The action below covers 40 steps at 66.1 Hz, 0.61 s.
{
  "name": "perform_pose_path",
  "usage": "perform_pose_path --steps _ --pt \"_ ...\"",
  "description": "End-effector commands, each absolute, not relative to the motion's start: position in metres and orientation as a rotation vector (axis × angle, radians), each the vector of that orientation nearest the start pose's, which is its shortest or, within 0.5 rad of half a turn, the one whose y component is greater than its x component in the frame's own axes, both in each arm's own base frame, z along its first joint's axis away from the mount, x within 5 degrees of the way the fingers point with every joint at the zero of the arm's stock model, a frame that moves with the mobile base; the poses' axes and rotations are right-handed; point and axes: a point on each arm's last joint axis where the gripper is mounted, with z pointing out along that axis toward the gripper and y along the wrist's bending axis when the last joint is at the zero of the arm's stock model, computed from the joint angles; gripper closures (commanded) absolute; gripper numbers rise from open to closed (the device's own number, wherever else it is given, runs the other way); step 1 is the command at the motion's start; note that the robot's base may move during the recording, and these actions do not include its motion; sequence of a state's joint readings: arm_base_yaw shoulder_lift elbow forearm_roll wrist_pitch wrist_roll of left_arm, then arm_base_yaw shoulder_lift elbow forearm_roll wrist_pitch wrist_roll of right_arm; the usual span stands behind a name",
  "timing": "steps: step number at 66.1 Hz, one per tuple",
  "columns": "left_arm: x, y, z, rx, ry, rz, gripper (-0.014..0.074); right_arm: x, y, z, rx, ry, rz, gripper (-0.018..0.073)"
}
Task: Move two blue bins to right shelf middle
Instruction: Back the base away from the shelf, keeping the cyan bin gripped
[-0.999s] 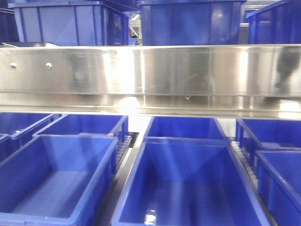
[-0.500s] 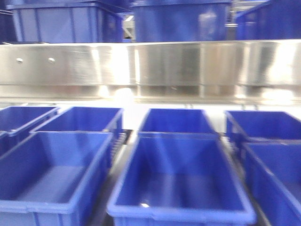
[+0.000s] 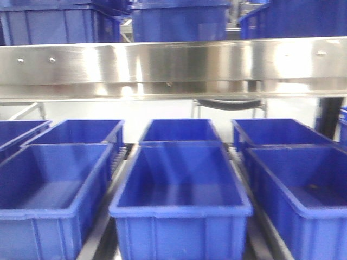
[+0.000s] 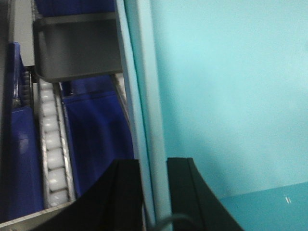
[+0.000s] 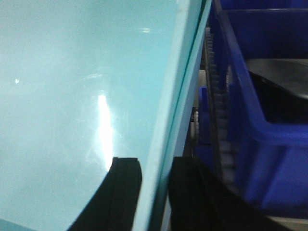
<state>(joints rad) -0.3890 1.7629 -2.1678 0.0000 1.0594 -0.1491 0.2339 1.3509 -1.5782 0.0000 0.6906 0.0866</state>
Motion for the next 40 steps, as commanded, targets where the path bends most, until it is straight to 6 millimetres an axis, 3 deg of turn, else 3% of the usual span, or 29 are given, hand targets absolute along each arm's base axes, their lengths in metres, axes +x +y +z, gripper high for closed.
perform_pose_path --steps 1,40 --pt "0.3450 -0.1461 0.5011 0.262 2.013 -0.373 0.0707 0.2791 0.0662 0.4905 -0.157 1.822 0.207 0.0713" --pt "0.3450 -0.1461 0.5011 0.262 2.013 -0.373 0.0707 0.2791 0.0662 0.4905 -0.157 1.822 0.207 0.0713"
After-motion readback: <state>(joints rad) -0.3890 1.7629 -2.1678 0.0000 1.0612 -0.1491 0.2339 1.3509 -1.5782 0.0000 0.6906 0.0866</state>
